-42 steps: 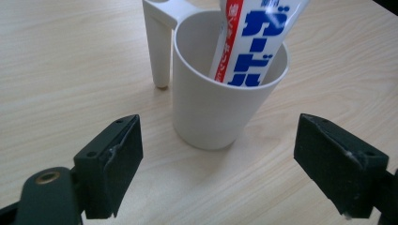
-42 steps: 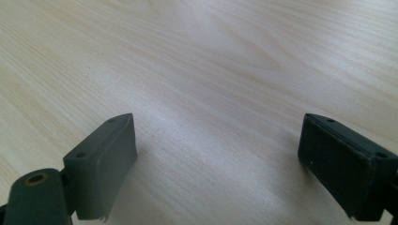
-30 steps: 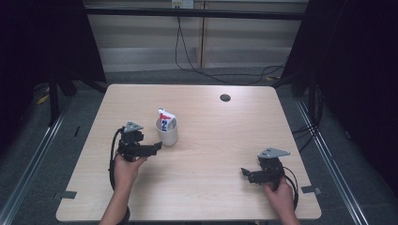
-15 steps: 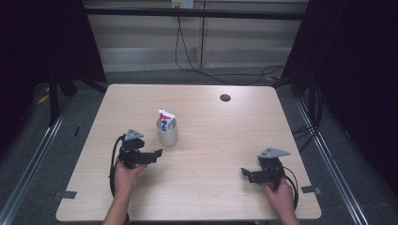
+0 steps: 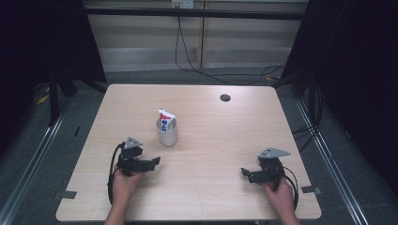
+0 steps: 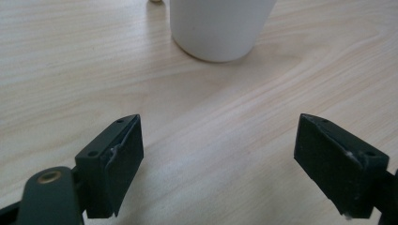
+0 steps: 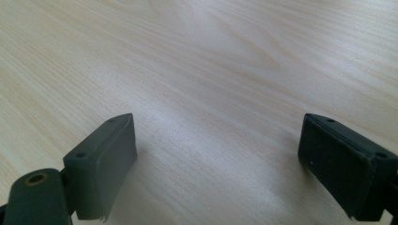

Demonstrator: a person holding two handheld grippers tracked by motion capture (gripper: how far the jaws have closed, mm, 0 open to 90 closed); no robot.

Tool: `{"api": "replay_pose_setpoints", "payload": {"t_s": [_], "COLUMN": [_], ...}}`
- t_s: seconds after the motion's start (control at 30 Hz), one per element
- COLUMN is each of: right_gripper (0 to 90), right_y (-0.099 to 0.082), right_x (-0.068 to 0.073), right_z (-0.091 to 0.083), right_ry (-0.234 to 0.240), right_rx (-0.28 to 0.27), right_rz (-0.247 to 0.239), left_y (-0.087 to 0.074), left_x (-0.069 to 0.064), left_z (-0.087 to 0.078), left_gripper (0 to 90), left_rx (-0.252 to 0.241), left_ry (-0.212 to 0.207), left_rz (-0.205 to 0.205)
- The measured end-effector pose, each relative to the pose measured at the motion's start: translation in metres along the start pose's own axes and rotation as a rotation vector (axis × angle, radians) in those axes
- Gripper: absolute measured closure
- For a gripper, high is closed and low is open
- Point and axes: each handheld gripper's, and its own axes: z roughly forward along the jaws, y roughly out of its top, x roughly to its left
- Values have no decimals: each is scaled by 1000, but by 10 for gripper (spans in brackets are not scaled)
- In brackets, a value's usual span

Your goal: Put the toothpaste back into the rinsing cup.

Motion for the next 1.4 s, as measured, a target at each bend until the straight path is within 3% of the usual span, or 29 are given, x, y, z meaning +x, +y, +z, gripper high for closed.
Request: {"api": "replay_pose_setpoints", "payload": {"t_s": [0.4, 0.83, 1.4], "right_gripper": [113, 113, 114], "right_y": [0, 0, 0], "right_x": [0, 0, 0], "right_z": [0, 0, 0], "right_ry": [0, 0, 0], "right_rx": [-1, -1, -1], "right_rz": [-1, -1, -1], "left_y": [-11, -15, -14], "left_x": [-1, -8, -9], "left_z": [2, 3, 4], "left_gripper": [159, 143, 115], "left_rx": [-4, 17, 22], "left_ry": [8, 54, 54], "left_rz": [23, 143, 141]}}
